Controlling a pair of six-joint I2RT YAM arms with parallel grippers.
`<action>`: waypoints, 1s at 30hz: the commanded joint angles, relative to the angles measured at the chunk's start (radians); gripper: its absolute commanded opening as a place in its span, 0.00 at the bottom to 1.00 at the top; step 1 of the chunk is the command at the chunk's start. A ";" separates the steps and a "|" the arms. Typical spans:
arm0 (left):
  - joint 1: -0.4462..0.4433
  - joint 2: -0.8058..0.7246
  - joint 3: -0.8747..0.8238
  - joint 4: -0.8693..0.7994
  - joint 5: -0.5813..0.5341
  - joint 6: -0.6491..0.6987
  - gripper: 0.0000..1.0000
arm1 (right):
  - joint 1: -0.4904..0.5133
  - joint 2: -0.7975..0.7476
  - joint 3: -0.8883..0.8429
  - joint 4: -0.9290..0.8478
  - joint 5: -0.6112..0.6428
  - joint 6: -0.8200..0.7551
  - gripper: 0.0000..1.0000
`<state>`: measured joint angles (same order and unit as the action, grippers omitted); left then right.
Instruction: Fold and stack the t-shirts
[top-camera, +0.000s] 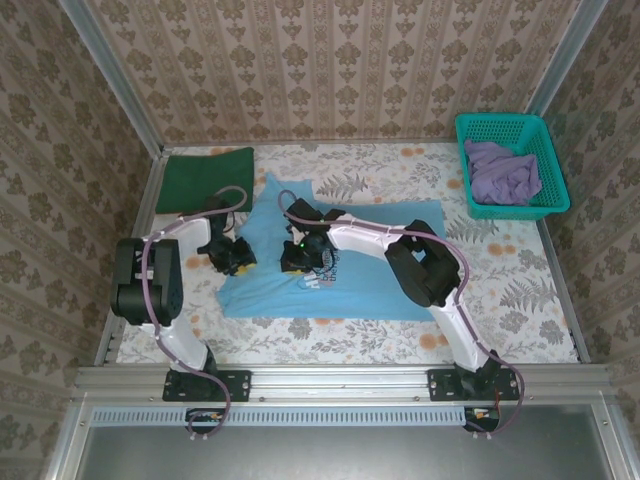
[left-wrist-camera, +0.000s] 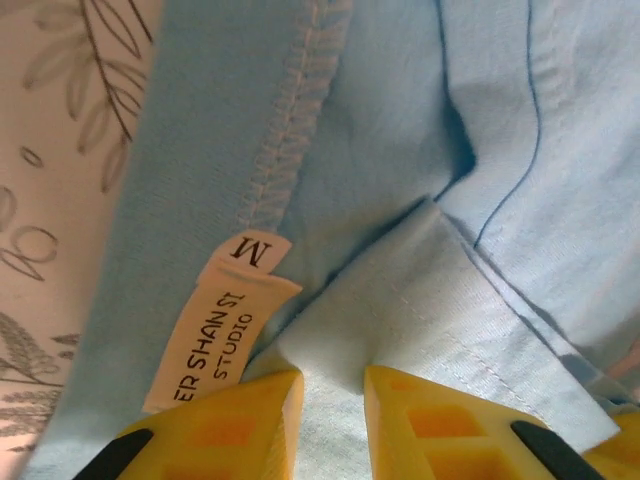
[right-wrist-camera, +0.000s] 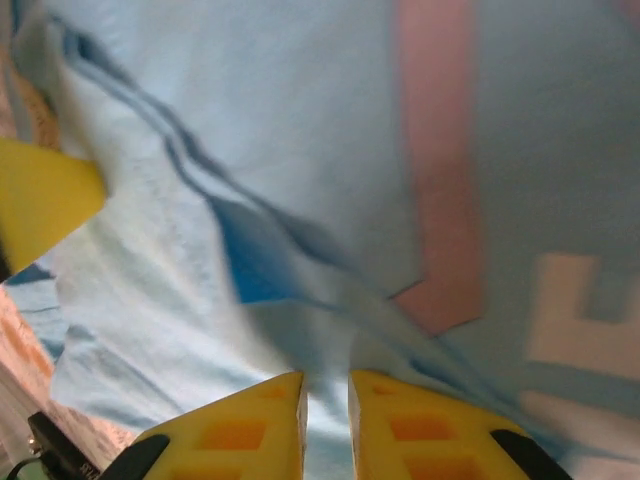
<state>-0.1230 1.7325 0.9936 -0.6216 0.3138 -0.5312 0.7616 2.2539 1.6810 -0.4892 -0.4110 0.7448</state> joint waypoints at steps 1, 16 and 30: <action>0.003 0.020 -0.001 -0.028 -0.123 -0.015 0.25 | -0.041 -0.050 -0.066 0.011 0.032 0.029 0.23; -0.009 -0.179 0.166 -0.172 -0.100 0.012 0.48 | -0.112 -0.486 -0.501 0.184 0.121 0.096 0.45; -0.219 -0.202 -0.157 -0.084 0.039 -0.022 0.36 | -0.184 -0.989 -1.164 0.168 0.274 0.273 0.36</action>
<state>-0.3508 1.5063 0.8886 -0.7250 0.3557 -0.5129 0.6014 1.3003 0.5682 -0.3138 -0.1986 0.9585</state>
